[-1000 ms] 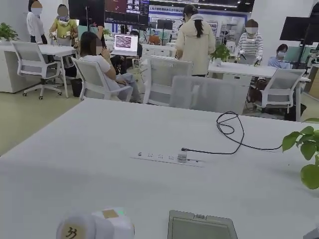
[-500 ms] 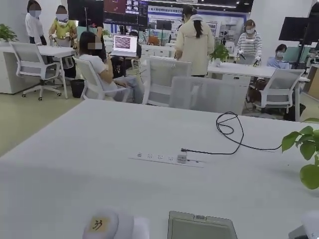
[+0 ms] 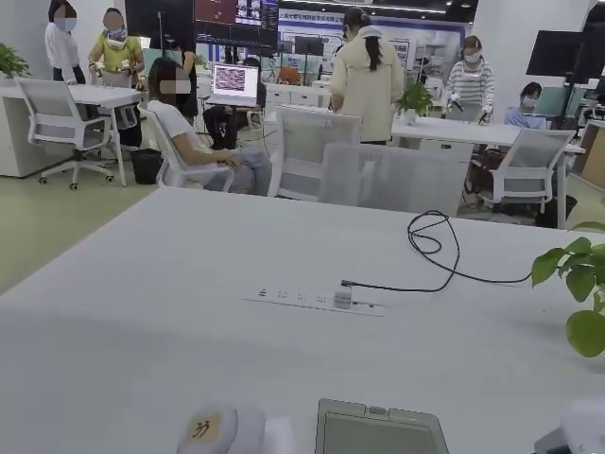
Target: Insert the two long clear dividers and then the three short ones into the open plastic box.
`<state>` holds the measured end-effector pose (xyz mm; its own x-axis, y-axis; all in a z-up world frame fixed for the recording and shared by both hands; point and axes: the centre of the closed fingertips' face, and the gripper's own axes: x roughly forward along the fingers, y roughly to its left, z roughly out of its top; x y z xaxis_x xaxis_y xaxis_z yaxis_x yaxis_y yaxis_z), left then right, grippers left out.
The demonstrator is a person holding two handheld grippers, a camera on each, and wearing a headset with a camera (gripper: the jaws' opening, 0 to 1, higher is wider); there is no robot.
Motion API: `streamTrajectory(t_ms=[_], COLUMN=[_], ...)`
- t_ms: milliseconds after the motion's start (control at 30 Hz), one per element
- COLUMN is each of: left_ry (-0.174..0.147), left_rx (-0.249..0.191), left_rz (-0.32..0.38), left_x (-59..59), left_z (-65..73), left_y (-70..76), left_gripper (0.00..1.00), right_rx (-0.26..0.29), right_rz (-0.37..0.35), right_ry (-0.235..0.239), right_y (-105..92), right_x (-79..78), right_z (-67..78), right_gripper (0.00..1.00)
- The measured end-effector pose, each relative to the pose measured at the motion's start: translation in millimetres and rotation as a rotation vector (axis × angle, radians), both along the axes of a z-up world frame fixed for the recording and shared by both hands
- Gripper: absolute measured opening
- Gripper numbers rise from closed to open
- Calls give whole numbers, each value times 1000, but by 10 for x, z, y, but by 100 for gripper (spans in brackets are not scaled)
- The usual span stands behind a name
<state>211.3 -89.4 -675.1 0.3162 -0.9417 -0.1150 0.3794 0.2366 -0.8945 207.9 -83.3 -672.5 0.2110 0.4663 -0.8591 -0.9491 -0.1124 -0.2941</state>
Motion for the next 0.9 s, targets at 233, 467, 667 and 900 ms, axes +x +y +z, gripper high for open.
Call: streamTrajectory(t_ms=[233,467,667,900], left_ry=[0,-13,-6,-25], left_rx=[-5,6,-1,6], left_rz=[-13,-10,6,6], left_x=[-21,-19,-3,1], left_z=[1,-13,-12,-10], left_y=[-14,-8,-3,11], left_gripper=[0,0,0,0], right_rx=[-11,-14,-16,5], right_rz=[6,10,18,9], right_ry=[-2,-4,-14,-8], right_y=[-2,2,6,32], right_x=[-13,-13,3,13], right_z=[-17,-26,-22,25], right_gripper=[33,33,33,34])
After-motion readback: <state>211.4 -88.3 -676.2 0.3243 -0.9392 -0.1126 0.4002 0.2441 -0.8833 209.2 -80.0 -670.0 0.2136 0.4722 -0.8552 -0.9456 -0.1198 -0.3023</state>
